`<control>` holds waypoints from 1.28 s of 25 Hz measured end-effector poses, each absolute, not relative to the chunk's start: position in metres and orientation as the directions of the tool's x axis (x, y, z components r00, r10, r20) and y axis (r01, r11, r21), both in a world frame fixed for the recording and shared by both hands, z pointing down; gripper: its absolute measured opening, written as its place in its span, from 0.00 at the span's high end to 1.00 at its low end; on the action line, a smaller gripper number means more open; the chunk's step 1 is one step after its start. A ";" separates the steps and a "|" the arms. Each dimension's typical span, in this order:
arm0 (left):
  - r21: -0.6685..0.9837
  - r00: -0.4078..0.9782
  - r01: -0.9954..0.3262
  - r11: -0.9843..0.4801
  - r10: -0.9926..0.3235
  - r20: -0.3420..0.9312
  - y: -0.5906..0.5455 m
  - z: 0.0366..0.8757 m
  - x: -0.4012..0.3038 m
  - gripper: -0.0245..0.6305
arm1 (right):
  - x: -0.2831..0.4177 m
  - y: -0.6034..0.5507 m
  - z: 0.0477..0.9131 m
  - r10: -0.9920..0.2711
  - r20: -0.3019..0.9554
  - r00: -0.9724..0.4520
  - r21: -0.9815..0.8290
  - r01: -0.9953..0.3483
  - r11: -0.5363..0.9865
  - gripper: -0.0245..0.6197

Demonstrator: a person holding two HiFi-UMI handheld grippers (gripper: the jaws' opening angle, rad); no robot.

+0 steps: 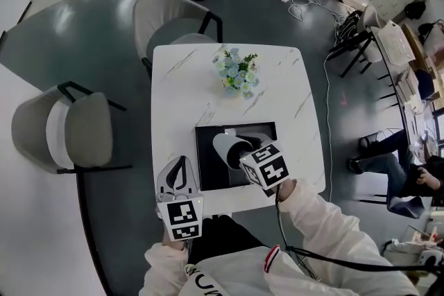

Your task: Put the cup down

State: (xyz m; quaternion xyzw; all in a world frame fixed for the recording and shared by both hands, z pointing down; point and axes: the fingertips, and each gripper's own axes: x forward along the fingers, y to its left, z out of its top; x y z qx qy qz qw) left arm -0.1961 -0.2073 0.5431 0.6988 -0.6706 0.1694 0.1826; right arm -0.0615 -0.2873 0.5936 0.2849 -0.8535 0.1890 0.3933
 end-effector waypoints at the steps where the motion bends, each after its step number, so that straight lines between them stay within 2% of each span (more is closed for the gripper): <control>1: 0.030 0.043 -0.999 -0.032 -0.875 0.483 -0.209 0.544 -0.196 0.95 | -0.064 -0.289 0.598 -0.318 0.792 -0.520 -0.098 -0.624 0.776 0.92; 9: 0.044 0.035 -0.999 -0.015 -0.866 0.498 -0.211 0.556 -0.200 0.95 | -0.083 -0.298 0.625 -0.204 0.859 -0.470 -0.098 -0.542 0.834 0.92; 32: 0.083 0.011 -0.996 0.039 -0.847 0.531 -0.207 0.578 -0.214 0.95 | -0.110 -0.301 0.668 -0.032 0.952 -0.305 -0.099 -0.405 0.909 0.92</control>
